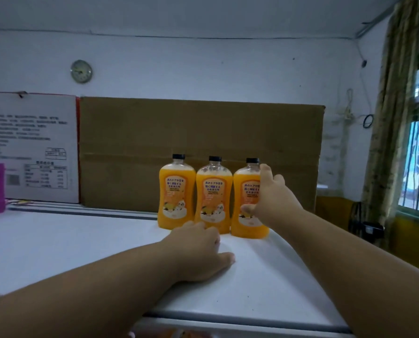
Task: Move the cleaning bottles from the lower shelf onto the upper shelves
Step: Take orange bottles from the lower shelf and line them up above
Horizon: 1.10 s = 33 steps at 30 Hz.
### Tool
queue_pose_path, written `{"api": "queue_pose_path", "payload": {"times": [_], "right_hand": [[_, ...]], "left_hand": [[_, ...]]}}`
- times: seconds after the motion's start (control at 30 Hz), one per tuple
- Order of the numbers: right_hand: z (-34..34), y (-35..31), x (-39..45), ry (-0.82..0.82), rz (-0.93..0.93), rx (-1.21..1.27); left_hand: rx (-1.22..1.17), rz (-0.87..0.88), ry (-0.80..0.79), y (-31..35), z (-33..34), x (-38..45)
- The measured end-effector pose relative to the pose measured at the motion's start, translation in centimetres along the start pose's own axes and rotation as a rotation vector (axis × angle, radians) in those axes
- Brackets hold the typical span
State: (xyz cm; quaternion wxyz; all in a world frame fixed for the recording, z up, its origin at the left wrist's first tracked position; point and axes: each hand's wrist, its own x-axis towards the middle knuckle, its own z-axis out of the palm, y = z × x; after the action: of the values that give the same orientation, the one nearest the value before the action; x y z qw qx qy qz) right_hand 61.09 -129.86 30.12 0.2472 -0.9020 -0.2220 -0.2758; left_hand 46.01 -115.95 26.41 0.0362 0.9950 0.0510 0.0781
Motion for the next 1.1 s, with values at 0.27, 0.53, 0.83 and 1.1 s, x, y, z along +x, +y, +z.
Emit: {"api": "queue_pose_path", "payload": {"times": [0.27, 0.53, 0.83, 1.1], "right_hand": [[-0.1, -0.5, -0.3, -0.019, 0.013, -0.032], [-2.4, -0.9, -3.1, 0.118, -0.158, -0.079], [-8.1, -6.0, -10.4, 0.276, -0.314, -0.071], [-9.7, -13.4, -19.3, 0.298, -0.311, 0.054]], "left_hand": [[0.025, 0.000, 0.007, 0.3, -0.2, -0.3], [-0.052, 0.036, 0.109, 1.0, -1.0, -1.8], [-0.163, 0.097, 0.452, 1.9, -0.4, -8.7], [-0.214, 0.102, 0.598, -2.4, 0.9, -17.1]]}}
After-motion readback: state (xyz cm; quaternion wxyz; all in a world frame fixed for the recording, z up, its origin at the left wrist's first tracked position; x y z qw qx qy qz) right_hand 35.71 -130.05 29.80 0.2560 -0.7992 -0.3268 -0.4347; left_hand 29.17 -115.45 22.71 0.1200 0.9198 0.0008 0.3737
